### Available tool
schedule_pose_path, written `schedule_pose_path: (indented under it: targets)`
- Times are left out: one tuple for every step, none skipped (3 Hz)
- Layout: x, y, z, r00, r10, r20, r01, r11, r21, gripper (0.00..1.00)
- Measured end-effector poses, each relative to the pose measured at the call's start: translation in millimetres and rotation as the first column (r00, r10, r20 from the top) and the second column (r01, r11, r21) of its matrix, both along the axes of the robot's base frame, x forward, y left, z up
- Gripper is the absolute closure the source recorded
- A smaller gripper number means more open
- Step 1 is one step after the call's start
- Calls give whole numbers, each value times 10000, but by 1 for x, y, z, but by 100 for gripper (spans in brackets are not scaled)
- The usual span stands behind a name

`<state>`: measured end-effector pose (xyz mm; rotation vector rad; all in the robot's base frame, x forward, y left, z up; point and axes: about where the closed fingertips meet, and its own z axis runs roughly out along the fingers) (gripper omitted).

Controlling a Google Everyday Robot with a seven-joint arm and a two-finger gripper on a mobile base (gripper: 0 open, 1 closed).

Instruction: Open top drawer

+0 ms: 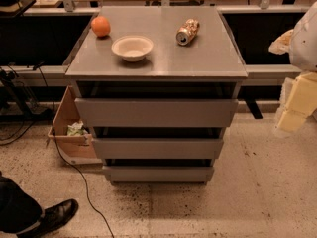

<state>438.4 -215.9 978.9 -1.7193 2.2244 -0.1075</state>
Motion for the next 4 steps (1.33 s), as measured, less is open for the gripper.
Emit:
schedule_pose_path:
  targets:
    - [0,0,0,10000,0,0,0,10000,0,0]
    - [11,1,-27,9999,143,-52,-143,9999,23,0]
    - [34,3,-83,9989,255,-394,-246,9995,218,0]
    - [64,14,-142,9968,525,-607,-486,9968,635,0]
